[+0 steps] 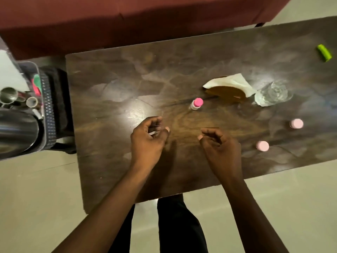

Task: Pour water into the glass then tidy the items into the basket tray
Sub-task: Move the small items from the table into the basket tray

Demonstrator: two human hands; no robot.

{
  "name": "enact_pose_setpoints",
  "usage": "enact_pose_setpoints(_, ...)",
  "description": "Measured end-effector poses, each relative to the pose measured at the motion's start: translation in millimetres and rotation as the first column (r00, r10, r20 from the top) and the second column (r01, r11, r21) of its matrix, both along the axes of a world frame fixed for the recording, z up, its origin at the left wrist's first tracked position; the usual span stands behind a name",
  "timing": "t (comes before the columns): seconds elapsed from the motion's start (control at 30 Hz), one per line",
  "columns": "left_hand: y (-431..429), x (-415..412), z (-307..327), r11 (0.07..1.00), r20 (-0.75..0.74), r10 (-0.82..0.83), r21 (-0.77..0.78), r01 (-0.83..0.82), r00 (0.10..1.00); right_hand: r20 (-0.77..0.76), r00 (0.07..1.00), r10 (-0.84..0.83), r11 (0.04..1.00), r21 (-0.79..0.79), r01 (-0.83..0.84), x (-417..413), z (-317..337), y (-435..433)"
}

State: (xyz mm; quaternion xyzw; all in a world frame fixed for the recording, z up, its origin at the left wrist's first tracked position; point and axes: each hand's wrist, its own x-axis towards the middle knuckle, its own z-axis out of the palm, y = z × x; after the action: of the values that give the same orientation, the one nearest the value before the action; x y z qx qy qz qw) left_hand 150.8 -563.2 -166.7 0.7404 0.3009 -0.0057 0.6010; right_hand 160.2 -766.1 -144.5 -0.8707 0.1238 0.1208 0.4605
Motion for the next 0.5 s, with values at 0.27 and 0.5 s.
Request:
enact_pose_setpoints(0.27, -77.3, 29.0, -23.3, 0.987, -0.019, -0.141, 0.069, 0.142, 0.99, -0.024, 0.999, -0.026, 0.944, -0.33, 0.016, 3.7, -34.9, -137.8)
enact_pose_setpoints(0.5, -107.9, 60.7, -51.0, 0.933, -0.028, -0.249, 0.263, 0.248, 0.968, -0.124, 0.992, -0.012, 0.915, -0.401, -0.039, 11.6, -76.1, -212.4)
